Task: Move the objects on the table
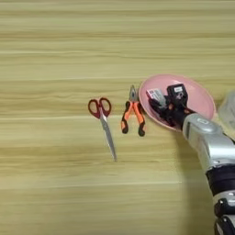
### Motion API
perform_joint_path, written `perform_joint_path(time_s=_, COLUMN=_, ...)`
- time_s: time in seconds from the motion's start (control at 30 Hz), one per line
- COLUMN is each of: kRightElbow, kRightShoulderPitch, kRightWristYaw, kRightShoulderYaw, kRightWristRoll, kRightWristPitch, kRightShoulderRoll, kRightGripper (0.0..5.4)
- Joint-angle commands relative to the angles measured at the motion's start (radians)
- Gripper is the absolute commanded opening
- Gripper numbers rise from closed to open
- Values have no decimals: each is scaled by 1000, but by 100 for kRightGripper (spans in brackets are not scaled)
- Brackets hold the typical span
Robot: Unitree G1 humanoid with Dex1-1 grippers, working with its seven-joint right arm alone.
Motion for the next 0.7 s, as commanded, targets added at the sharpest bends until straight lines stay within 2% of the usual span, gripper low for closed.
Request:
perform_joint_path(time_s=0.03, kRightElbow=-100, kRightShoulderPitch=-46, kRightWristYaw=-17, kRightShoulderYaw=-2, kRightWristRoll=2, kRightWristPitch=-5, kRightShoulderRoll=-14, kRightGripper=210)
perform_joint_path(time_s=0.7, kRightElbow=-217, kRightShoulderPitch=-36, kRightWristYaw=-19, kRightShoulderYaw=1, kRightWristRoll=13, kRightWristPitch=32, kRightShoulderRoll=0, kRightGripper=210)
